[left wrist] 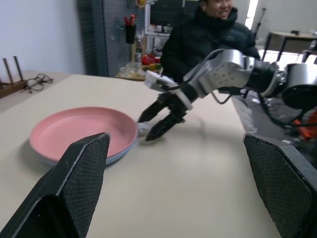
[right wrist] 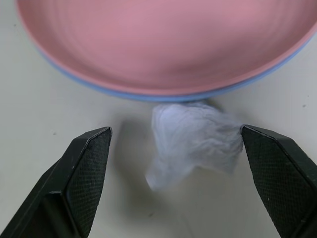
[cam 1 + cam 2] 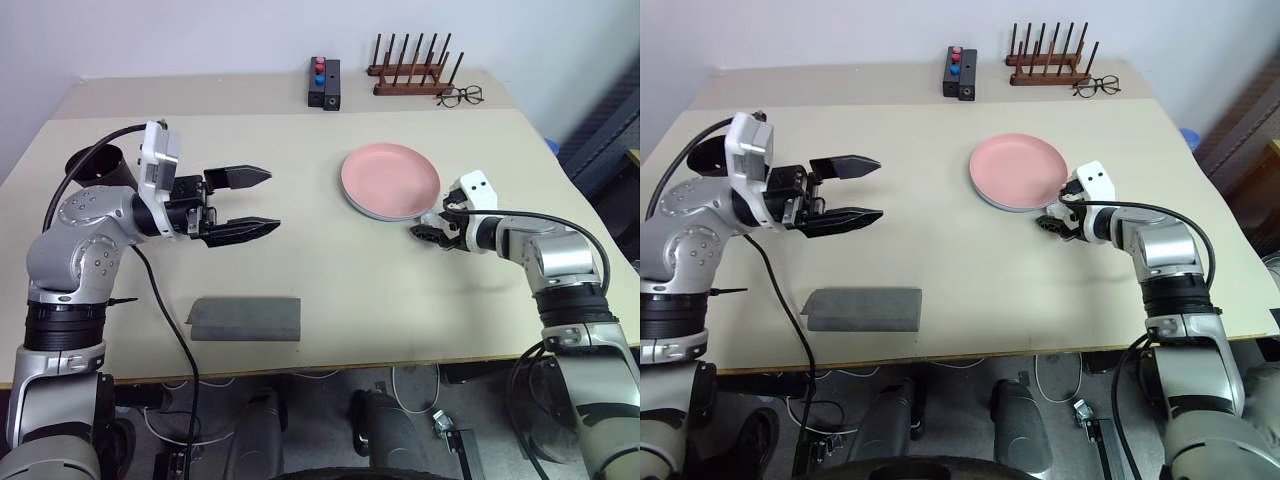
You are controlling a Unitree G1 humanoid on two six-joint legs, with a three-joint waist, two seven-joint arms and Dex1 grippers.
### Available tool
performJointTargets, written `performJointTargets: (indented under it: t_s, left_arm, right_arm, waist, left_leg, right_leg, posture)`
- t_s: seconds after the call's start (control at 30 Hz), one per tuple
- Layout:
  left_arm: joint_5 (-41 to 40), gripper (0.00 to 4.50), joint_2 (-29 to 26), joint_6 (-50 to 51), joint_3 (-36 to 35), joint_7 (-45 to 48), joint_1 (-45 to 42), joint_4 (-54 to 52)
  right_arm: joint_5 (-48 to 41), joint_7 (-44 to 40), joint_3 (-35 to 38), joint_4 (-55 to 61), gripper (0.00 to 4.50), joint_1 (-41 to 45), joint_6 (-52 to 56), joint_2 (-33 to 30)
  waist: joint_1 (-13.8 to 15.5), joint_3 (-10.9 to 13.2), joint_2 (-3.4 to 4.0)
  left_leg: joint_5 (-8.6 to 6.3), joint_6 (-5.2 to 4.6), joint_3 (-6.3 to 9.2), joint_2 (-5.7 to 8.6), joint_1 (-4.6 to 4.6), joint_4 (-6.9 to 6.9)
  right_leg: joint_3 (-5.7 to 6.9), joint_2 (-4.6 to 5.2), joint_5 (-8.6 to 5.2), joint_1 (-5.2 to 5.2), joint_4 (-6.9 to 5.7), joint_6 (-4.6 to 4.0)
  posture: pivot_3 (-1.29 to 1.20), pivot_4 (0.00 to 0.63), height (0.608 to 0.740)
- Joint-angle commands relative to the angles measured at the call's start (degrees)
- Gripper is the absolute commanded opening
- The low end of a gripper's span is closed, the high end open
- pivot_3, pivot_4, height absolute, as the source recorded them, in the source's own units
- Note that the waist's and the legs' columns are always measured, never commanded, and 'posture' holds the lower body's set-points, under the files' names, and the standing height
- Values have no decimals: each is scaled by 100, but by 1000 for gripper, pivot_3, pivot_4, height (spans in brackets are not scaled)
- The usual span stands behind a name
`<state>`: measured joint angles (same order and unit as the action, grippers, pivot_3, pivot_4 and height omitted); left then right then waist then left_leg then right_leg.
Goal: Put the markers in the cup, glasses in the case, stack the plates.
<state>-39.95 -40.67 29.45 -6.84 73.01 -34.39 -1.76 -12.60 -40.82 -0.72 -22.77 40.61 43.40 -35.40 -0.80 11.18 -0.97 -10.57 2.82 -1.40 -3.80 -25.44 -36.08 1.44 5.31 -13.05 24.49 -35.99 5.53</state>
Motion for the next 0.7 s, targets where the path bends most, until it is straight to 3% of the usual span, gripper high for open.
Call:
performJointTargets:
  t_s: [0.03,0.23,0.6,0.7]
  left_arm:
    - [-174,4500,-128,90,-223,-15,39,-245]
    - [-172,4500,-121,107,-238,-48,86,-269]
    - [-113,4500,-64,35,-165,-15,15,-156]
    - [-86,4500,-24,11,-131,-7,-51,-92]
  right_arm:
    - [-94,3,215,-41,2968,171,-10,32]
    - [-75,-68,312,-2,53,143,-18,-104]
    - [-294,-974,399,735,53,-223,17,-1022]
    - [-173,-763,420,648,53,73,-489,-860]
  waist:
    - [-1,0,0]
    - [5,0,0]
    - [1,0,0]
    - [-37,0,0]
  left_leg:
    - [0,0,0,0,0,0]
    - [0,0,0,0,0,-2]
    - [0,0,0,0,0,0]
    - [0,0,0,0,3,-1]
  right_leg:
    - [0,0,0,0,0,0]
    - [0,0,0,0,0,0]
    - [0,0,-1,0,2,0]
    - [0,0,0,0,1,0]
  posture:
    - [0,150,740]
    - [0,150,740]
    - [0,150,740]
    - [0,150,740]
